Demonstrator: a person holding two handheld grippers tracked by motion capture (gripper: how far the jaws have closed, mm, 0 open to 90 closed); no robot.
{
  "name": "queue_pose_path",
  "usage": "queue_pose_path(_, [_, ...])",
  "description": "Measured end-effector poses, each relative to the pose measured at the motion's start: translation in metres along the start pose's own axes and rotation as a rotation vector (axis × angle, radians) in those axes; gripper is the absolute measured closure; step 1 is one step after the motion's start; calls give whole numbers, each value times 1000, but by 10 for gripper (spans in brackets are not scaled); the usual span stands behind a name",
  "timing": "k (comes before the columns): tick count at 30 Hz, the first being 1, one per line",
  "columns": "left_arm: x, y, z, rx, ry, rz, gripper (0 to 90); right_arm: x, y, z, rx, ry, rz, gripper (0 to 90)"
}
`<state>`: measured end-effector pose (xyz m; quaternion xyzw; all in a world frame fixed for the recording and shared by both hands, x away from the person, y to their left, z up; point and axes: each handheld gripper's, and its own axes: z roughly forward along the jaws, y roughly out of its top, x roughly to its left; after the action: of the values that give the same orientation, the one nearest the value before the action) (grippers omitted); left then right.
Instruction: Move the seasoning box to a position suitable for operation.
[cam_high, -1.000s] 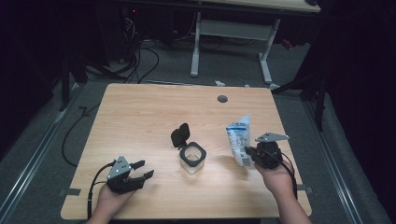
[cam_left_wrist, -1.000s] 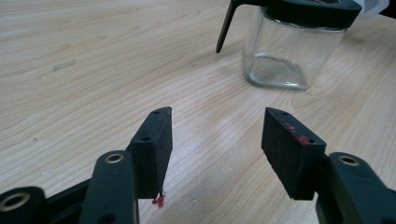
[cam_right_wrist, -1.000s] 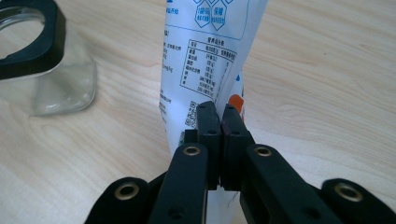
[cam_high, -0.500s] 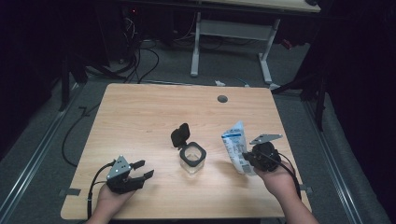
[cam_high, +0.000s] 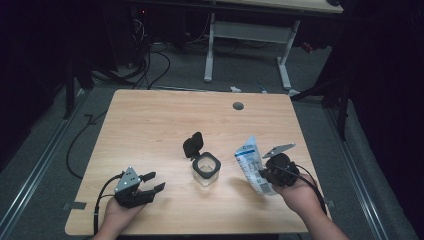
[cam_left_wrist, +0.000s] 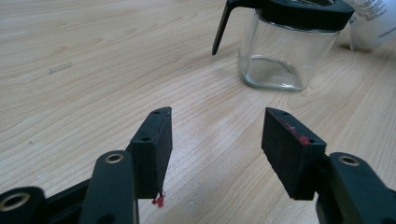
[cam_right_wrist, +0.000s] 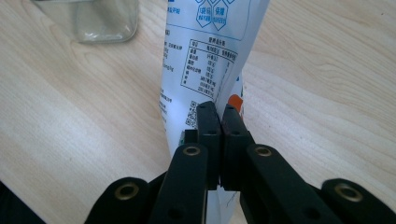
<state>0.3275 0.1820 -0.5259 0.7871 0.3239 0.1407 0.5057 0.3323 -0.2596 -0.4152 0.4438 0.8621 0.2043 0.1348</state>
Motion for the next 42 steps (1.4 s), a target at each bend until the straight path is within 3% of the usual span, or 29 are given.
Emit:
queue_pose_path(19, [-1,0,1,-2,-3,4,435,11,4,-6,129,28,-23,895])
queue_pose_path(42, [-2,0,2,4,-7,9,433,15,10,-9,196,38,-61,899])
